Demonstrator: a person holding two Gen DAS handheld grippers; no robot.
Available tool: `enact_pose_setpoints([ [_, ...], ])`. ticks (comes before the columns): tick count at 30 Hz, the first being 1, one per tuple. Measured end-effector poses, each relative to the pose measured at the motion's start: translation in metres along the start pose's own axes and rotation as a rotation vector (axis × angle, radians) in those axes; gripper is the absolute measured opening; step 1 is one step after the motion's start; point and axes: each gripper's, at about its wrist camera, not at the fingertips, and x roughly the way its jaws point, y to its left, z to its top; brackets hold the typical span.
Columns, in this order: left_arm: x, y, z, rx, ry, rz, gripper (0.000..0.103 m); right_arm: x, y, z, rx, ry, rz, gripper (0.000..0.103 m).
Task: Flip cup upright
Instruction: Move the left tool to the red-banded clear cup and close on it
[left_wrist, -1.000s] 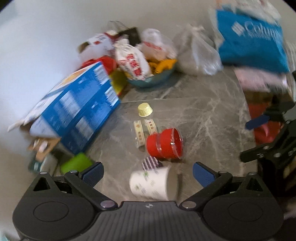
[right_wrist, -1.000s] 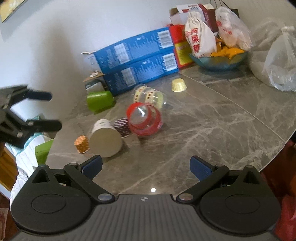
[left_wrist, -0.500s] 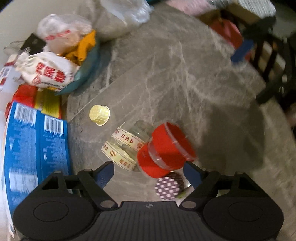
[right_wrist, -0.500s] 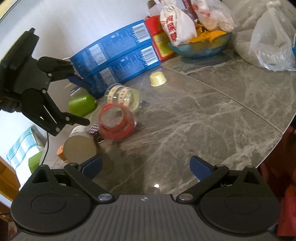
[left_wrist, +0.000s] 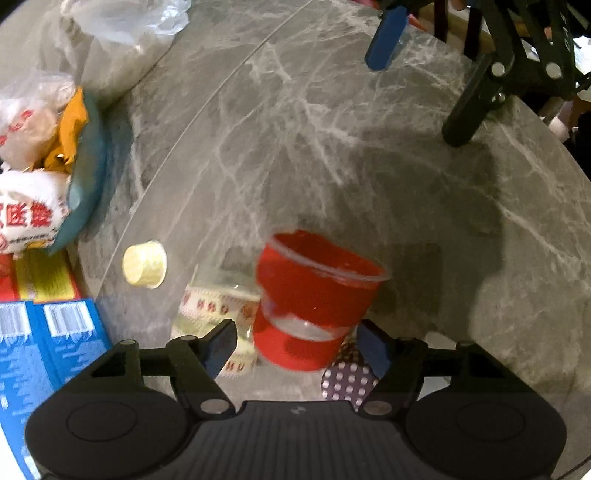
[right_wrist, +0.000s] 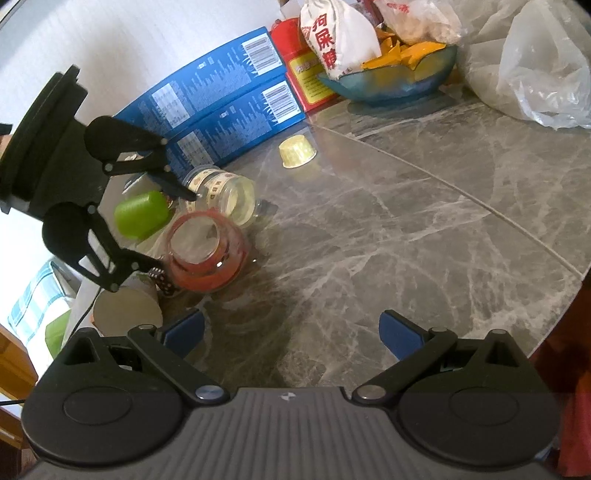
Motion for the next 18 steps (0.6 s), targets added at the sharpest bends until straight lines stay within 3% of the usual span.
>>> enact_pose_setpoints([
  [4, 0.009, 0.001, 0.008, 0.005, -0.005, 0.002, 0.076, 0.002, 0.003, -0.001, -0.017, 0.019, 0.015, 0.102],
  [10, 0.014, 0.004, 0.013, -0.04, -0.027, -0.009, 0.067, -0.005, 0.001, -0.001, -0.01, 0.005, 0.033, 0.102],
  [18, -0.007, 0.004, 0.015, -0.127, -0.057, 0.035, 0.064, -0.019, 0.007, -0.004, -0.019, -0.024, 0.052, 0.102],
])
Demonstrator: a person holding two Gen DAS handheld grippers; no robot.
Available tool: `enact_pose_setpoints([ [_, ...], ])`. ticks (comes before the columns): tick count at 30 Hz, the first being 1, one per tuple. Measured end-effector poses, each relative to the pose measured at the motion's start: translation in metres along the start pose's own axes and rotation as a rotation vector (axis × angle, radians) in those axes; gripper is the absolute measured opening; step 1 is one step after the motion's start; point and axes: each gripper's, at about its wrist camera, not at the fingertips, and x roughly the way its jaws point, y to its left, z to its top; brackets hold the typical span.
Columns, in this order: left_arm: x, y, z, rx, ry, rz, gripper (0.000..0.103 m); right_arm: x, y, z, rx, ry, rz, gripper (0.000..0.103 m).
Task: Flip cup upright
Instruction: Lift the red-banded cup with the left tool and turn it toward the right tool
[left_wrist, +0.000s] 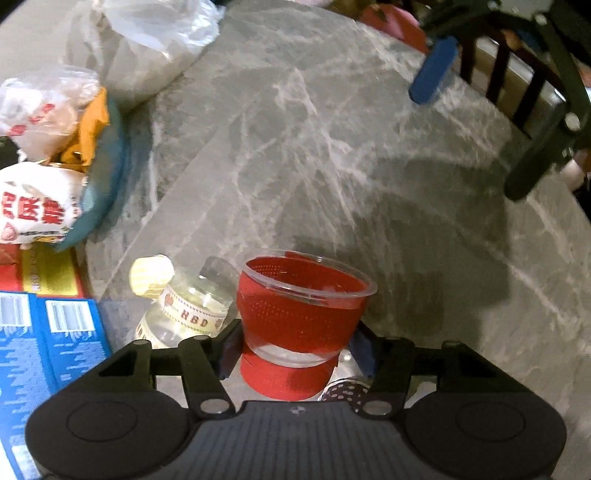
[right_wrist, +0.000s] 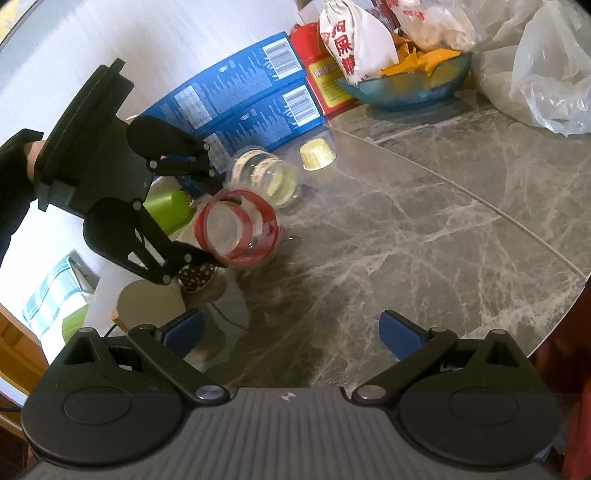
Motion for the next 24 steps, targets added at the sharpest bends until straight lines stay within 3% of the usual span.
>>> enact_pose_setpoints([
  [6, -0.041, -0.003, 0.0, -0.07, 0.022, 0.088, 0.064, -0.02, 0.009, -0.003, -0.019, -0.044, 0.032, 0.102],
  [13, -0.102, -0.02, -0.022, -0.269, 0.076, 0.175, 0.064, -0.039, 0.016, -0.012, -0.015, -0.08, 0.113, 0.102],
  [19, -0.141, -0.062, -0.046, -0.598, 0.093, 0.244, 0.064, -0.053, 0.025, -0.027, -0.047, -0.108, 0.162, 0.102],
  [24, -0.143, -0.099, -0.068, -0.984, -0.004, 0.182, 0.064, -0.054, 0.029, -0.038, -0.057, -0.093, 0.197, 0.102],
])
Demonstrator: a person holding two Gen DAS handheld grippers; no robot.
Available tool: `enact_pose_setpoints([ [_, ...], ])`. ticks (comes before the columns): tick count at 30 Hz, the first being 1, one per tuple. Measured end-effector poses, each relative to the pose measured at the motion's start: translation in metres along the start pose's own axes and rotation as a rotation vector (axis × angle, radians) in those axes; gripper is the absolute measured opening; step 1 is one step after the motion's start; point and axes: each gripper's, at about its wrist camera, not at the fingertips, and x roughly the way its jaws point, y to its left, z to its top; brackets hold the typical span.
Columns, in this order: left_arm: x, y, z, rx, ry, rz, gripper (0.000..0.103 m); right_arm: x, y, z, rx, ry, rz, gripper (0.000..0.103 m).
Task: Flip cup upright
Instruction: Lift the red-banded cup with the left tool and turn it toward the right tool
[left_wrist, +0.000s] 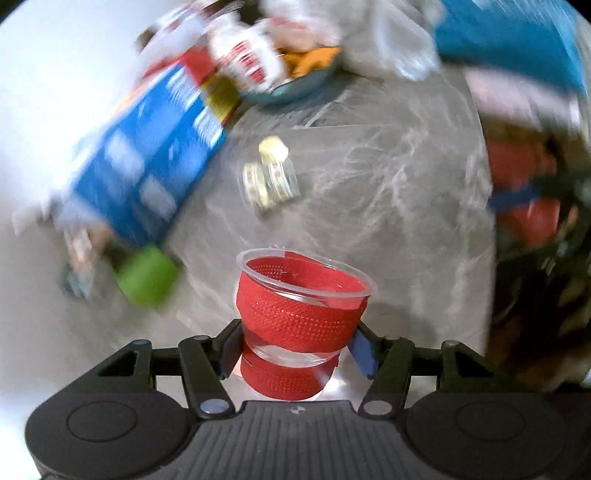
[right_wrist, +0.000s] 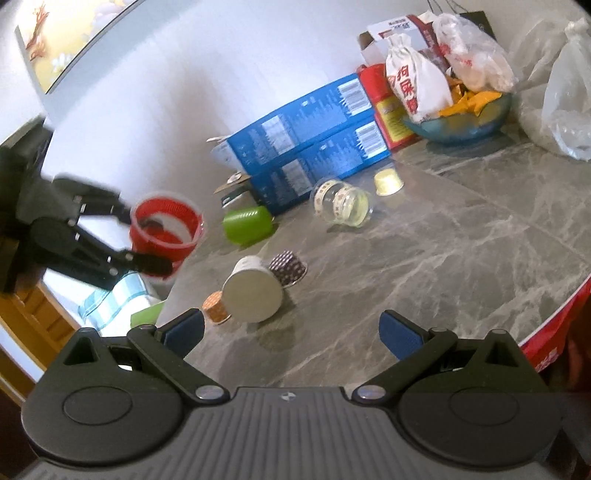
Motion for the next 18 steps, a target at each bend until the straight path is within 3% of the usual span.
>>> enact_pose_setpoints([
  [4, 0.028, 0.003, -0.037, -0.386, 0.026, -0.14, 0.064, 0.0, 0.002, -0.006, 0.0, 0.025, 0.002, 0.102],
  [7, 0.047, 0.0, -0.053, -0.563, 0.043, -0.219, 0.064, -0.003, 0.004, -0.01, -0.002, 0.033, -0.003, 0.102],
  [11, 0.067, -0.006, -0.063, -0.66, 0.104, -0.277, 0.064, -0.002, 0.007, -0.013, 0.0, 0.051, -0.018, 0.102],
  [18, 0.085, -0.003, -0.066, -0.725, 0.147, -0.306, 0.063, 0.002, 0.016, -0.02, -0.007, 0.08, -0.031, 0.102],
])
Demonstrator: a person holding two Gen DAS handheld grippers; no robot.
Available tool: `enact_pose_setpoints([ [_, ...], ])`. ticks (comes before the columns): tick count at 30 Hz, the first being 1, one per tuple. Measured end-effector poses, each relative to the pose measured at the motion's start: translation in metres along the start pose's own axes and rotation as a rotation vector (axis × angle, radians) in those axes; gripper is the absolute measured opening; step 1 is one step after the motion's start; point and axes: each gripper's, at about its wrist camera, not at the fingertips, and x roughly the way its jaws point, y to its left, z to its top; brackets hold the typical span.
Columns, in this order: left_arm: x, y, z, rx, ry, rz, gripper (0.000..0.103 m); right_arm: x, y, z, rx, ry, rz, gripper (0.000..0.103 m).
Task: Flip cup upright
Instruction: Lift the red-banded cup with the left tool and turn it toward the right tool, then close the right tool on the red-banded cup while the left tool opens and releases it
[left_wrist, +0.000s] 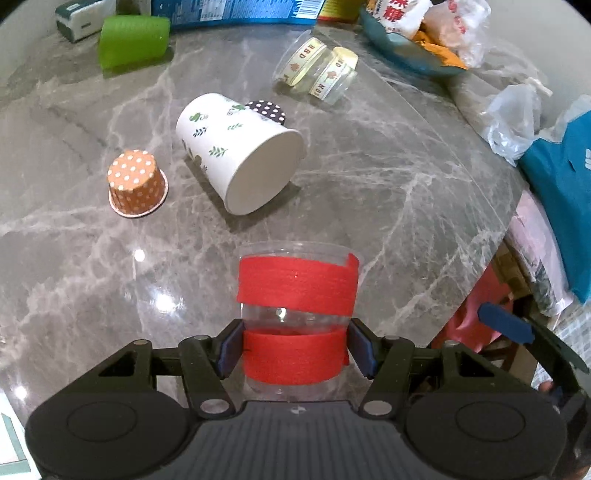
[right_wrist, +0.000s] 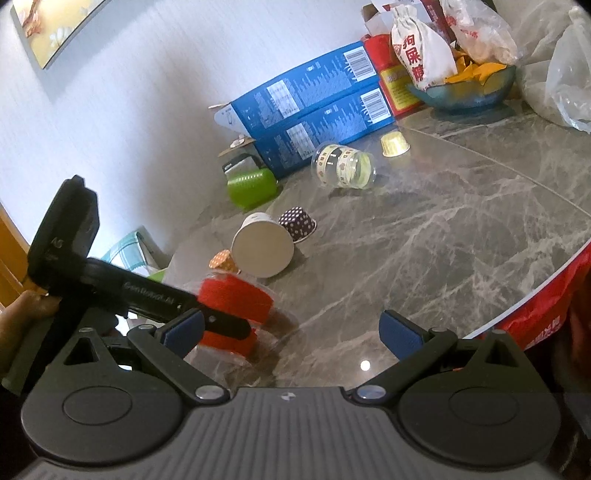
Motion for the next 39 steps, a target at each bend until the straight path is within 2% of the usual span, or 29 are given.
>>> enact_pose_setpoints([
  [4, 0.002, 0.0, -0.001, -0.005, 0.0, -0.02, 0.063, -0.001, 0.005, -0.001, -0.007, 0.003, -0.013, 0.102],
  [9, -0.001, 0.006, -0.005, -0.006, -0.012, -0.04, 0.08, 0.005, 0.008, 0.001, 0.021, 0.028, -0.018, 0.102],
  [14, -0.022, 0.024, -0.016, -0.03, -0.054, -0.149, 0.081, 0.017, 0.01, 0.003, 0.107, 0.057, 0.011, 0.102],
  [18, -0.044, 0.045, -0.034, -0.049, -0.133, -0.136, 0.081, 0.042, 0.011, 0.005, 0.197, 0.13, 0.008, 0.102],
  [23, -0.06, 0.078, -0.057, -0.105, -0.211, -0.172, 0.081, 0.058, 0.011, 0.006, 0.269, 0.179, -0.006, 0.102],
  [28, -0.075, 0.093, -0.077, -0.112, -0.298, -0.195, 0.081, 0.061, 0.019, 0.01, 0.271, 0.187, -0.063, 0.102],
  [35, -0.084, 0.11, -0.094, -0.123, -0.337, -0.233, 0.081, 0.084, 0.036, 0.021, 0.237, 0.261, -0.116, 0.097],
  [39, -0.087, 0.122, -0.104, -0.15, -0.354, -0.251, 0.081, 0.099, 0.05, 0.025, 0.197, 0.3, -0.133, 0.088],
])
